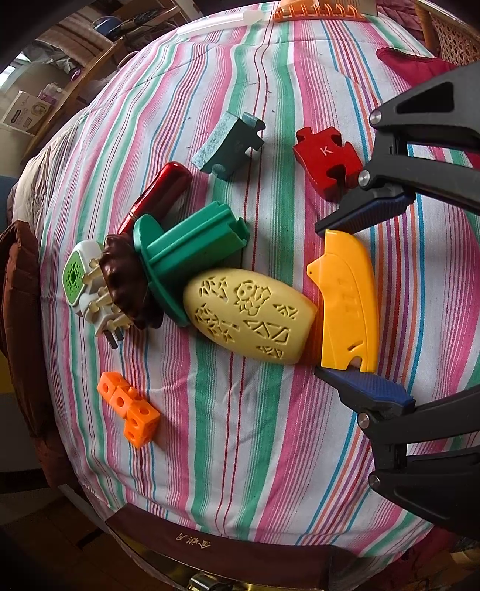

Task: Organize rigid objects
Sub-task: 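Lower the cylinder into the gold tray and open the left tool, then lift the yellow boat piece with the right tool toward the tray, then place the yellow boat piece beside the cylinder and open the right tool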

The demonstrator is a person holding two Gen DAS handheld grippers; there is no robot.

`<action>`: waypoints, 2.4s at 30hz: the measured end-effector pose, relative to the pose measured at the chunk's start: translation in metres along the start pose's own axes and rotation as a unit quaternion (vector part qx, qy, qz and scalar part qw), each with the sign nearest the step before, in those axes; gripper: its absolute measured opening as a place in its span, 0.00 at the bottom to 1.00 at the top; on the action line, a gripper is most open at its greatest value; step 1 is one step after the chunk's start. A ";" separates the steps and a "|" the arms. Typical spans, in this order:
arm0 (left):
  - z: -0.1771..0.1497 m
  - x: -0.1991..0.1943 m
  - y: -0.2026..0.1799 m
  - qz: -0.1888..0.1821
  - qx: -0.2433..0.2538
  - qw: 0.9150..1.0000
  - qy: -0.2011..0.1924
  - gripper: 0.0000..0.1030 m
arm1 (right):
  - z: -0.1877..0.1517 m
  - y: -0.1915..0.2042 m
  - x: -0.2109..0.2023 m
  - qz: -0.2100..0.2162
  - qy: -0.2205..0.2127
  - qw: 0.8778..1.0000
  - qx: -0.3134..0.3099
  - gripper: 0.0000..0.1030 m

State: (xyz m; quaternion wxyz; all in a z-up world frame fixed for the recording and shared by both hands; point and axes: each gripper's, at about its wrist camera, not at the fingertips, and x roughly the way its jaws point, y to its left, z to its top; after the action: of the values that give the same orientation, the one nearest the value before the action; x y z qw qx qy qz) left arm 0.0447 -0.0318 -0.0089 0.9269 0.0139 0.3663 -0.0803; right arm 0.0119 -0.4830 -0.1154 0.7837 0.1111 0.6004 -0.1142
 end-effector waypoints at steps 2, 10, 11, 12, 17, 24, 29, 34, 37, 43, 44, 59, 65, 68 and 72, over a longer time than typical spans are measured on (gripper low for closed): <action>-0.002 -0.003 0.001 0.001 -0.002 1.000 0.001 0.67 | -0.001 0.003 -0.001 0.004 0.000 1.000 -0.003 0.67; -0.009 -0.005 0.008 0.003 -0.009 1.000 0.011 0.70 | -0.011 0.039 -0.005 0.032 0.002 0.998 -0.051 0.67; -0.010 -0.005 0.008 0.003 -0.009 1.000 0.012 0.70 | -0.013 0.048 -0.007 0.037 0.003 0.998 -0.060 0.67; -0.011 -0.005 0.008 0.003 -0.009 1.000 0.014 0.70 | -0.015 0.054 -0.007 0.040 0.003 0.997 -0.066 0.67; -0.013 -0.006 0.010 0.002 -0.015 1.000 0.015 0.70 | -0.022 0.087 -0.011 0.045 -0.001 0.994 -0.100 0.67; -0.018 -0.009 0.015 0.005 -0.022 1.000 0.015 0.73 | -0.024 0.118 -0.012 0.051 -0.026 0.993 -0.104 0.66; -0.022 -0.010 0.020 0.005 -0.026 0.999 0.018 0.73 | -0.022 0.129 -0.012 0.049 -0.048 0.993 -0.098 0.65; -0.025 -0.011 0.025 0.007 -0.032 0.999 0.018 0.73 | -0.016 0.136 -0.006 0.052 -0.062 0.992 -0.093 0.66; -0.026 -0.011 0.027 0.009 -0.035 0.999 0.018 0.73 | -0.017 0.140 -0.008 0.046 -0.066 0.992 -0.092 0.65; -0.028 -0.011 0.031 0.009 -0.039 0.999 0.020 0.73 | -0.022 0.131 -0.009 0.048 -0.074 0.992 -0.086 0.65; -0.029 -0.012 0.032 0.010 -0.039 0.999 0.019 0.73 | -0.022 0.131 -0.010 0.047 -0.076 0.992 -0.084 0.65; -0.037 -0.010 0.052 0.032 -0.058 0.997 0.029 0.72 | -0.006 0.137 -0.062 0.093 -0.129 0.985 -0.061 0.65; -0.038 -0.011 0.058 0.035 -0.065 0.997 0.028 0.72 | 0.002 0.191 -0.097 0.132 -0.163 0.970 -0.124 0.65; -0.038 -0.014 0.064 0.038 -0.074 0.996 0.029 0.72 | 0.006 0.224 -0.102 0.157 -0.161 0.962 -0.157 0.65; -0.040 -0.019 0.073 0.046 -0.082 0.995 0.027 0.72 | 0.007 0.272 -0.097 0.190 -0.138 0.953 -0.194 0.65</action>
State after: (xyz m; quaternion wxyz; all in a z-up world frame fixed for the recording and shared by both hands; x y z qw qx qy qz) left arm 0.0160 0.0459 -0.0274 0.9175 -0.0436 0.3952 -0.0068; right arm 0.0786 -0.2221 -0.0102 0.8727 0.0523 0.4646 0.1409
